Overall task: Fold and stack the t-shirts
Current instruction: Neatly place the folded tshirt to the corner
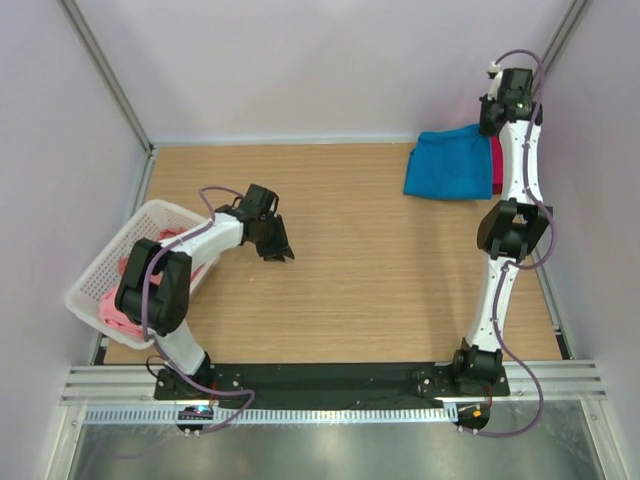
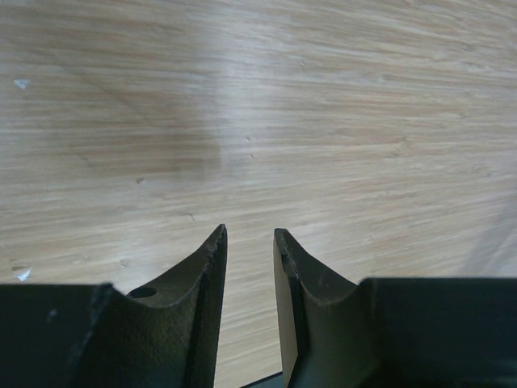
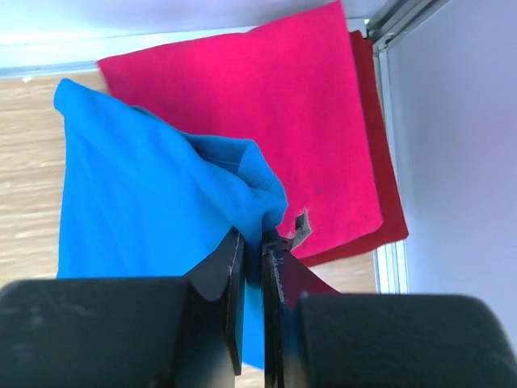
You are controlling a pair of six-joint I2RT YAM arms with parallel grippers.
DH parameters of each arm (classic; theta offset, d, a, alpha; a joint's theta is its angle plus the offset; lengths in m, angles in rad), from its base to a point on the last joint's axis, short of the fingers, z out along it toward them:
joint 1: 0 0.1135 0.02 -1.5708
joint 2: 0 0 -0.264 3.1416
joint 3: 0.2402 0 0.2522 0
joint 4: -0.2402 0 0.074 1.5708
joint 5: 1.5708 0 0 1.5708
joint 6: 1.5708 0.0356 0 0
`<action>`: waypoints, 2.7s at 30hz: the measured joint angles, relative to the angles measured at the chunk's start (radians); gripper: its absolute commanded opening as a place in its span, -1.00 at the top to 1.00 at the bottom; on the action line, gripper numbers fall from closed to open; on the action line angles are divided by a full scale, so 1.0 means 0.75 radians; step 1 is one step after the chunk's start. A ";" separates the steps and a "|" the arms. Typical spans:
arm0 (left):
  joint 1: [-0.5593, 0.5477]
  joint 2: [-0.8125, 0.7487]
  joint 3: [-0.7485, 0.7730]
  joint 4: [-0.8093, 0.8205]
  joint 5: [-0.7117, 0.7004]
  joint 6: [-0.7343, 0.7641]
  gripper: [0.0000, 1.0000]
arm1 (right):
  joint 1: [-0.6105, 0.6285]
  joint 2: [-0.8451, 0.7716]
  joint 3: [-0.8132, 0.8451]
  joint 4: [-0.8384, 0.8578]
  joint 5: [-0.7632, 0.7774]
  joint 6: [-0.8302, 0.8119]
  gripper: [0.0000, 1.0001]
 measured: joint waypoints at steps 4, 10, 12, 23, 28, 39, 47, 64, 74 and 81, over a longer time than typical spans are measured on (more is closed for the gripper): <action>-0.034 -0.036 -0.002 -0.006 -0.001 -0.018 0.37 | -0.046 0.048 -0.005 0.098 -0.043 -0.006 0.99; -0.070 -0.012 0.042 -0.048 -0.011 -0.037 0.37 | -0.063 0.138 -0.001 0.289 -0.074 -0.015 0.99; -0.078 0.010 0.068 -0.054 -0.015 -0.040 0.37 | -0.069 0.174 0.009 0.355 -0.085 -0.016 0.98; -0.125 0.152 0.202 -0.086 -0.030 -0.050 0.37 | -0.115 0.310 0.009 0.662 -0.100 -0.021 0.98; -0.130 0.171 0.258 -0.100 -0.035 -0.051 0.37 | -0.120 0.352 0.032 0.801 -0.107 -0.023 0.99; -0.130 0.252 0.329 -0.142 -0.040 -0.047 0.35 | -0.166 0.383 0.034 0.889 -0.098 -0.019 0.43; -0.130 0.270 0.483 -0.239 -0.056 -0.028 0.32 | -0.196 0.384 0.028 0.941 -0.080 0.044 -0.47; -0.120 0.088 0.483 -0.254 -0.059 0.026 0.28 | 0.091 -0.148 -0.643 0.777 -0.139 0.382 0.67; -0.112 -0.003 0.354 -0.224 -0.057 0.025 0.28 | 0.140 -0.166 -0.992 0.770 -0.184 0.418 0.75; -0.112 -0.046 0.305 -0.224 -0.058 0.006 0.28 | 0.134 -0.139 -1.026 0.750 -0.184 0.415 0.76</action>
